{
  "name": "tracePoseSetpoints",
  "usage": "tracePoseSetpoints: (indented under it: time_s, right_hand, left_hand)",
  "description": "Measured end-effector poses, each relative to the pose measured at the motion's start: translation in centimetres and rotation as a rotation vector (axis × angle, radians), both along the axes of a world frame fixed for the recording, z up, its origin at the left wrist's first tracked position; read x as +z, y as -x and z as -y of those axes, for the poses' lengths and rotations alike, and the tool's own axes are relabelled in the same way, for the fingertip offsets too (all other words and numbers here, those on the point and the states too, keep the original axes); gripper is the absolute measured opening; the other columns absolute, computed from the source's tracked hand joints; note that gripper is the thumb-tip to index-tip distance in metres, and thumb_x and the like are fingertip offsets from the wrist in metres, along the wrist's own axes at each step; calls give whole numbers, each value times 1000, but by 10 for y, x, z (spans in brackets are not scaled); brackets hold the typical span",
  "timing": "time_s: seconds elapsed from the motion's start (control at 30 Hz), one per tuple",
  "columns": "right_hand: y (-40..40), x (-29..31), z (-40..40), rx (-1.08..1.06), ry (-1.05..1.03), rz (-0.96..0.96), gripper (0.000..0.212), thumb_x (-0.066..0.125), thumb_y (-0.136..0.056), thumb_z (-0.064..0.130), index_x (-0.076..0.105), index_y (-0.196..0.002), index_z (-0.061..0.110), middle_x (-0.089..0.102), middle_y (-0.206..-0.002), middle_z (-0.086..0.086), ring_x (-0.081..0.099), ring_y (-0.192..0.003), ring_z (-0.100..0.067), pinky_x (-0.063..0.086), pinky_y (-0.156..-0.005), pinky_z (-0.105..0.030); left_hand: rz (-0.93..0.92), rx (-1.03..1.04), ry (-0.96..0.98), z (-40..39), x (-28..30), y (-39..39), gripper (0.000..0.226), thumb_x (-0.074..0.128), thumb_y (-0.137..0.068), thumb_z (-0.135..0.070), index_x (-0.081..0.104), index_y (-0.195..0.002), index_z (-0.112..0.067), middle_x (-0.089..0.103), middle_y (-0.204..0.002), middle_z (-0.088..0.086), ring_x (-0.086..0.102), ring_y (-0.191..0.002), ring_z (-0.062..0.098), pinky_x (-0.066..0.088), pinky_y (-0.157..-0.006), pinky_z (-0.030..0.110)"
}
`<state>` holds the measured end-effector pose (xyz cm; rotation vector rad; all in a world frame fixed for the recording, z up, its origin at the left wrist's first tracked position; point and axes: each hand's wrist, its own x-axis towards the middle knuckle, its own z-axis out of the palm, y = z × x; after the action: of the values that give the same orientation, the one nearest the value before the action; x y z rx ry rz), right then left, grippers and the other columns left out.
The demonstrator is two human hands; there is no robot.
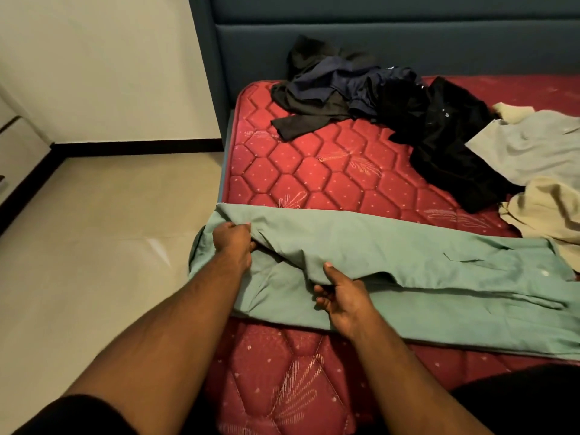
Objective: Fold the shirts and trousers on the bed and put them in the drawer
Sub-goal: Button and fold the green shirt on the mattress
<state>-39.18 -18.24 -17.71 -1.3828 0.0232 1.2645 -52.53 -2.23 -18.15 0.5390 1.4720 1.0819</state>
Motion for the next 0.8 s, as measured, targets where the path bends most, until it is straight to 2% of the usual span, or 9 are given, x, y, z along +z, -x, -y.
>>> tracePoseSetpoints:
  time_s: [0.07,0.17,0.27,0.33,0.43,0.53,0.63,0.73,0.8]
  right_hand:
    - [3,-2,4,7,0,-52,12,66,-89,13,61,-95,5,60,-63,-8,56,-47,-14,44,-39,-23]
    - [5,-4,15,52,-6,-165,20,67,-88,20,56,-100,10,62,-68,-8,61,-55,-16,50,-47,-27]
    - [2,-9,30,39,-45,-231,38,70,-80,37,57,-107,13,62,-80,-7,59,-53,-14,47,-47,-25]
    - [-12,-7,39,-28,-56,-260,44,65,-79,52,60,-103,15,64,-84,-5,52,-52,-13,40,-46,-22]
    - [-49,1,48,-182,-18,-223,45,52,-87,62,60,-93,18,65,-85,-5,43,-54,-13,31,-49,-21]
    - [-84,1,51,-276,58,-131,31,61,-89,47,56,-86,16,57,-77,-2,45,-54,-12,35,-41,-17]
    - [-105,-6,58,-226,144,-87,16,63,-91,21,58,-81,10,56,-72,-5,54,-57,-14,45,-37,-20]
    - [-116,-5,66,-200,118,-136,13,58,-94,20,59,-85,11,60,-84,-3,58,-75,-16,54,-51,-26]
    - [-131,-2,67,-284,47,-110,15,58,-95,28,59,-92,13,60,-95,-1,58,-83,-18,51,-71,-34]
  left_hand:
    - [-117,76,-73,-3,-5,0,18,57,-79,0,67,-88,-11,70,-103,16,68,-96,37,58,-82,52]
    - [-662,7,-460,26,9,-14,43,64,-81,-6,57,-124,-6,58,-127,14,51,-119,29,37,-102,32]
    - [-840,-605,-980,68,19,-37,39,61,-88,-24,61,-125,-11,61,-127,8,53,-120,25,39,-103,36]
    - [-859,-1042,-1096,86,10,-45,47,56,-89,-45,63,-124,-15,65,-124,4,59,-116,22,45,-99,37]
    - [-1193,-1376,-1095,91,-1,-45,58,51,-85,-60,55,-131,-25,56,-134,0,53,-122,21,43,-98,41]
    - [-1420,-1408,-1236,95,-3,-33,27,51,-80,-33,65,-101,-24,64,-107,-2,62,-103,23,44,-82,39]
    - [-1579,-1375,-1400,105,-4,-24,15,57,-77,-34,64,-84,-23,63,-88,-3,63,-87,22,46,-82,44]
    - [-1562,-1389,-1477,111,0,-30,36,50,-81,-52,69,-81,-21,64,-92,-3,60,-98,21,38,-99,60]
    - [-1458,-1360,-1437,110,7,-51,47,48,-84,-60,69,-96,-20,63,-116,1,55,-117,23,32,-107,60]
